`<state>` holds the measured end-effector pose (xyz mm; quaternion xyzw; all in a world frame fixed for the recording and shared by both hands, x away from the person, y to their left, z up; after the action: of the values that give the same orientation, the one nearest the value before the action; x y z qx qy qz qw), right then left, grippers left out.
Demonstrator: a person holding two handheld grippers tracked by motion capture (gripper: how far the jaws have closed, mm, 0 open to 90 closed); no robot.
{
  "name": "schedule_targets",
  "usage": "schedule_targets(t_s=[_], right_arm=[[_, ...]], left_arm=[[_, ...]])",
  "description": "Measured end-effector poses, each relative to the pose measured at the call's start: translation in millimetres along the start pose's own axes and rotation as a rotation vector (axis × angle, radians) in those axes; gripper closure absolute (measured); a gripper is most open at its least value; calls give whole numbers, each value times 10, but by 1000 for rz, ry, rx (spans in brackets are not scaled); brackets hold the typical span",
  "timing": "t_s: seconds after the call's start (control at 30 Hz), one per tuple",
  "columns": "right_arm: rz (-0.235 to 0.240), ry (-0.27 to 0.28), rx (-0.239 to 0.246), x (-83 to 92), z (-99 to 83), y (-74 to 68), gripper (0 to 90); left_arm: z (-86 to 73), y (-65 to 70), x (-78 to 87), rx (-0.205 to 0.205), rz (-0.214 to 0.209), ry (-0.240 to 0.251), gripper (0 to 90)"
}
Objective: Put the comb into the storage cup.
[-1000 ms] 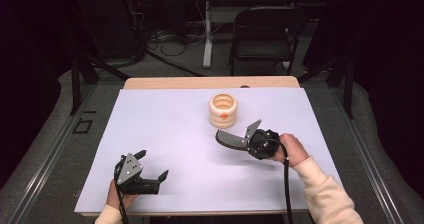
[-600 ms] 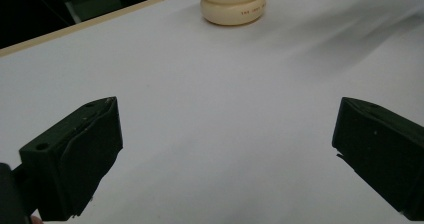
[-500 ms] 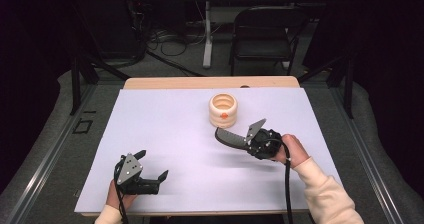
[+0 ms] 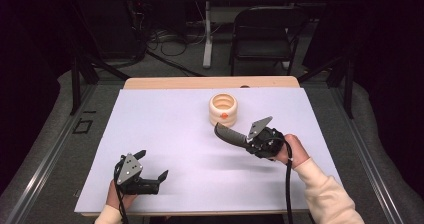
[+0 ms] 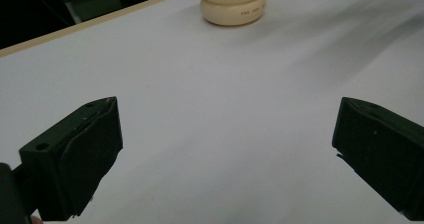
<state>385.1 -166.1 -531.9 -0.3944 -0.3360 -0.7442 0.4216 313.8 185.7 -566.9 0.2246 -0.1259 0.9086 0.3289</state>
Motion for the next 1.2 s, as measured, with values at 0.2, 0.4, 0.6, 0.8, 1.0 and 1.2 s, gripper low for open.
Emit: schedule_targets(t_s=[0.2, 0.4, 0.6, 0.8, 1.0, 1.2], right_arm=[[-2, 37, -24, 44, 14, 10, 722], [-3, 69, -29, 84, 35, 19, 722], [5, 104, -63, 133, 53, 21, 722], [5, 134, -79, 153, 63, 53, 722], [3, 152, -97, 164, 71, 66, 722], [-5, 180, -122, 190, 77, 104, 723]], left_arm=[[2, 3, 0, 0, 0, 4, 0], [2, 4, -2, 1, 0, 4, 0], [4, 6, 0, 0, 0, 5, 0], [2, 4, 0, 1, 0, 5, 0], [3, 3, 1, -1, 0, 6, 0], [2, 1, -2, 0, 1, 4, 0]])
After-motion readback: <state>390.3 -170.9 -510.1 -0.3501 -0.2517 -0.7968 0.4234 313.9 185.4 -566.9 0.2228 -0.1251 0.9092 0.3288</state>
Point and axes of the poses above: each handheld gripper's, and its own axes: x roughly backward along the jaws, z roughly out of its top, y roughly to its right, the point moved 6 cm from there along -x, roughly forward along the jaws, and after that the axes turned 4 degrees about -y, right-handed, at the moved point
